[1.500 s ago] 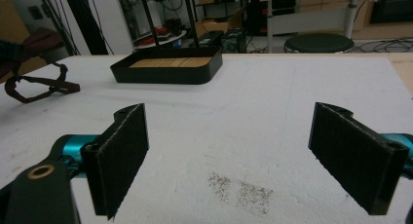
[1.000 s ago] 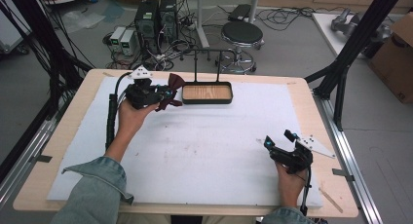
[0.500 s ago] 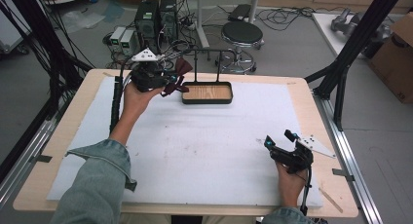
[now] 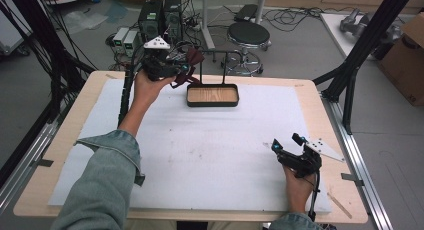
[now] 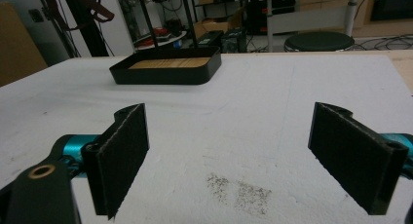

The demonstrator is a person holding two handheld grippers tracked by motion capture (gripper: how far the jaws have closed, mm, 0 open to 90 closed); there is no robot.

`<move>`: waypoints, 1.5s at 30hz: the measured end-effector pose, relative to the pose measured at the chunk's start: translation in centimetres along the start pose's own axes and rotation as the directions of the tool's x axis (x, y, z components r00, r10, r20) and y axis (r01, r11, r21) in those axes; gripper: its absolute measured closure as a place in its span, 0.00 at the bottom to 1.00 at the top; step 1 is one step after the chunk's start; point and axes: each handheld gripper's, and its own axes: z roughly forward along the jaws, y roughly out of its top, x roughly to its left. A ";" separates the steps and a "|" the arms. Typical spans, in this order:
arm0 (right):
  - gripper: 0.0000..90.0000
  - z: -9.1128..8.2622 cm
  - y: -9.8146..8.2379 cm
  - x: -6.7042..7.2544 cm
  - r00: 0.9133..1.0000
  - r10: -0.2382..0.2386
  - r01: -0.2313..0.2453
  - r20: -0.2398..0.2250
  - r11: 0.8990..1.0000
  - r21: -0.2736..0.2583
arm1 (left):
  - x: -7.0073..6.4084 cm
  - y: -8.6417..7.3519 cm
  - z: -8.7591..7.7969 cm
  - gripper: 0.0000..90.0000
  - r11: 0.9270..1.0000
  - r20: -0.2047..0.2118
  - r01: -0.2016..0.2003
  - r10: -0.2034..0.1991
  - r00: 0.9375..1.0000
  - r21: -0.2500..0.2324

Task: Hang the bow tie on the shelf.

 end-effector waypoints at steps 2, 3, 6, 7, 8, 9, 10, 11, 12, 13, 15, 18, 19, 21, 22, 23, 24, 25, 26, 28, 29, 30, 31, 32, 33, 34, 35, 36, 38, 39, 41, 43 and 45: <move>0.15 0.0 0.0 0.0 1.000 0.000 0.000 -0.001 1.000 0.003 | 0.2 0.3 0.2 0.82 1.000 -0.011 0.000 0.000 1.000 -0.003; 0.15 0.0 0.0 0.0 1.000 -0.001 0.001 -0.001 1.000 0.000 | 0.3 0.4 0.3 0.82 1.000 -0.013 0.002 -0.002 1.000 -0.004; 0.15 0.0 0.0 0.0 1.000 0.006 -0.006 -0.005 1.000 0.002 | 0.8 0.6 0.4 0.82 1.000 -0.022 0.009 -0.009 1.000 -0.008; 0.15 0.0 0.0 0.0 1.000 0.006 -0.006 -0.005 1.000 0.002 | 0.9 0.6 0.5 0.82 1.000 -0.028 0.006 -0.006 1.000 0.000; 0.15 0.0 0.0 0.0 1.000 0.006 -0.006 -0.006 1.000 0.001 | 1.1 0.6 0.6 0.82 1.000 -0.040 0.005 -0.004 0.999 0.009; 0.15 0.0 0.0 0.0 1.000 0.003 -0.003 -0.007 1.000 0.002 | 1.3 0.5 0.7 0.82 1.000 -0.044 0.010 -0.010 0.999 0.012; 0.15 0.0 0.0 0.0 1.000 0.004 -0.004 -0.007 1.000 0.002 | 1.5 0.4 0.7 0.82 1.000 -0.050 0.018 -0.017 0.999 0.017; 0.15 0.0 0.0 0.0 1.000 0.002 -0.002 -0.007 1.000 0.001 | 1.5 0.4 0.7 0.82 1.000 -0.050 0.018 -0.017 0.999 0.017; 0.15 0.0 0.0 0.0 1.000 0.002 -0.002 -0.008 1.000 0.001 | 2.0 0.2 0.7 0.82 0.999 -0.059 0.030 -0.029 0.998 0.022; 0.15 0.0 0.0 0.0 1.000 0.003 -0.003 -0.009 1.000 0.002 | 2.2 0.1 0.7 0.82 0.999 -0.063 0.040 -0.038 0.997 0.020; 0.15 0.0 0.0 0.0 1.000 0.003 -0.003 -0.010 1.000 0.002 | 2.6 -0.1 0.6 0.82 0.999 -0.071 0.049 -0.047 0.996 0.021; 0.15 0.1 0.0 0.0 1.000 0.002 -0.002 -0.009 1.000 0.002 | 3.0 -0.2 0.5 0.82 0.997 -0.084 0.070 -0.069 0.994 0.015; 0.15 0.1 0.0 0.0 1.000 0.000 0.000 -0.009 1.000 0.003 | 3.2 -0.3 0.4 0.82 0.997 -0.098 0.070 -0.067 0.993 0.021; 0.15 0.1 0.0 0.0 1.000 0.003 -0.003 -0.009 1.000 0.002 | 3.4 -0.5 0.5 0.82 0.997 -0.110 0.071 -0.067 0.992 0.028; 0.15 0.1 0.0 0.0 1.000 0.001 -0.001 -0.009 1.000 0.003 | 3.5 -0.6 0.5 0.82 0.997 -0.111 0.073 -0.069 0.991 0.030; 0.15 0.1 0.0 0.0 1.000 0.001 -0.001 -0.009 1.000 0.002 | 3.6 -0.8 0.6 0.82 0.996 -0.113 0.080 -0.076 0.991 0.030; 0.15 0.1 0.0 0.0 1.000 -0.001 0.001 -0.011 1.000 0.001 | 3.7 -1.1 0.7 0.82 0.996 -0.115 0.083 -0.080 0.990 0.029; 0.15 0.1 0.0 0.0 1.000 -0.002 0.002 -0.011 1.000 0.001 | 3.7 -1.3 0.8 0.82 0.996 -0.116 0.088 -0.085 0.990 0.026; 0.15 0.1 0.0 0.1 1.000 -0.002 0.002 -0.011 1.000 0.000 | 3.8 -1.5 0.9 0.82 0.995 -0.116 0.093 -0.089 0.989 0.024; 0.15 0.1 0.0 0.1 1.000 -0.003 0.003 -0.010 1.000 0.002 | 4.0 -2.0 1.1 0.82 0.995 -0.115 0.102 -0.099 0.988 0.016; 0.15 0.0 0.0 0.1 1.000 0.000 0.000 -0.010 1.000 0.003 | 4.0 -2.2 1.2 0.82 0.995 -0.116 0.102 -0.100 0.988 0.013; 0.16 0.1 0.0 0.1 1.000 -0.002 0.002 -0.010 1.000 0.002 | 4.1 -2.4 1.2 0.81 0.995 -0.121 0.100 -0.098 0.988 0.011; 0.16 0.1 0.0 0.0 1.000 -0.002 0.002 -0.011 1.000 0.002 | 4.2 -2.6 1.3 0.81 0.995 -0.126 0.099 -0.097 0.987 0.010; 0.16 0.1 0.0 0.0 1.000 -0.002 0.002 -0.011 1.000 0.002 | 4.2 -2.6 1.3 0.81 0.995 -0.126 0.099 -0.097 0.987 0.010; 0.16 0.1 0.0 0.0 1.000 -0.001 0.001 -0.013 1.000 0.002 | 4.4 -3.1 1.3 0.81 0.995 -0.133 0.102 -0.099 0.986 0.016; 0.16 0.1 0.0 0.0 1.000 -0.002 0.002 -0.014 1.000 0.002 | 4.4 -3.1 1.3 0.81 0.995 -0.133 0.102 -0.099 0.986 0.016; 0.16 0.1 0.0 0.0 1.000 -0.001 0.001 -0.014 1.000 0.002 | 4.6 -3.5 1.5 0.81 0.994 -0.128 0.107 -0.104 0.986 0.020; 0.16 0.1 0.0 0.0 1.000 -0.002 0.002 -0.014 1.000 0.003 | 4.6 -3.7 1.5 0.81 0.994 -0.130 0.108 -0.104 0.986 0.024; 0.16 0.1 0.0 0.1 1.000 -0.002 0.002 -0.014 1.000 0.002 | 4.7 -4.0 1.7 0.81 0.994 -0.136 0.106 -0.102 0.986 0.029; 0.16 0.1 0.0 0.0 1.000 -0.003 0.003 -0.014 1.000 0.002 | 4.6 -4.1 1.8 0.81 0.993 -0.138 0.113 -0.108 0.985 0.026; 0.16 0.1 0.0 0.1 1.000 0.000 0.000 -0.013 1.000 0.003 | 4.7 -4.5 2.0 0.81 0.993 -0.137 0.117 -0.113 0.984 0.024; 0.16 0.1 0.0 0.1 1.000 -0.002 0.002 -0.013 1.000 0.003 | 4.7 -4.8 2.1 0.80 0.992 -0.135 0.120 -0.115 0.984 0.025; 0.16 0.1 0.0 0.1 1.000 -0.002 0.003 -0.013 1.000 0.003 | 4.7 -4.9 2.2 0.80 0.992 -0.135 0.119 -0.114 0.984 0.031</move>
